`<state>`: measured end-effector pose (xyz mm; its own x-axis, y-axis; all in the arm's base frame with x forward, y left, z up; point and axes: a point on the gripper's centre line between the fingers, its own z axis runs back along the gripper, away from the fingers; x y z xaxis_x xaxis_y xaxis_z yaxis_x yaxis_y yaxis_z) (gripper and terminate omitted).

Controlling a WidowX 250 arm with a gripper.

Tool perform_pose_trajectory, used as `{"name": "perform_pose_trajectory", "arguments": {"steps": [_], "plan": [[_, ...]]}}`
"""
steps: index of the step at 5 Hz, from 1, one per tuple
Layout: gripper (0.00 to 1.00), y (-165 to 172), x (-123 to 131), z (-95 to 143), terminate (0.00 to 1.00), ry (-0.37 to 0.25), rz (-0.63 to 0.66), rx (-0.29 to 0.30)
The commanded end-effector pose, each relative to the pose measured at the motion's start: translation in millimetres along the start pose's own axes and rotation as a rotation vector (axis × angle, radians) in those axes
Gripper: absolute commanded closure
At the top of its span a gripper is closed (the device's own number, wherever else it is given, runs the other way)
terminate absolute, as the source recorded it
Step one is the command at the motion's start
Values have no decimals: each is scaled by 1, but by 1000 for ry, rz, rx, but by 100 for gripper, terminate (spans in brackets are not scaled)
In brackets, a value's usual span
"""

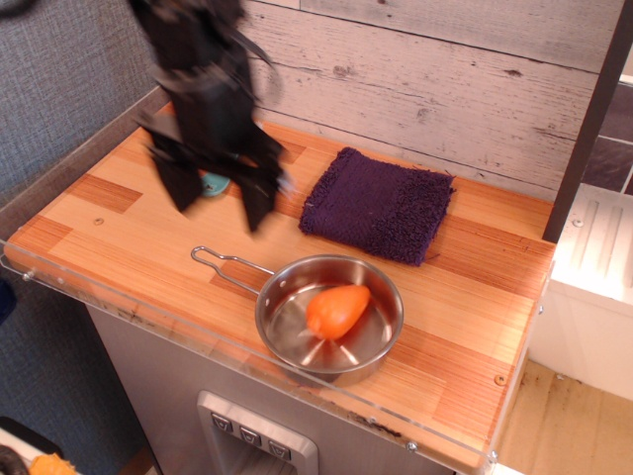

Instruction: Place the orange pepper in the saucepan.

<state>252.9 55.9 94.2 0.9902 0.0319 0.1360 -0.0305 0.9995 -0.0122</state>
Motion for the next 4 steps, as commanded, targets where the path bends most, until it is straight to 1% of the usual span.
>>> {"name": "perform_pose_trajectory", "arguments": {"steps": [1, 3, 4], "plan": [[0, 30, 12, 4, 0, -2, -13, 36], [0, 30, 12, 4, 0, -2, -13, 36], [0, 30, 12, 4, 100, -2, -13, 36]]}}
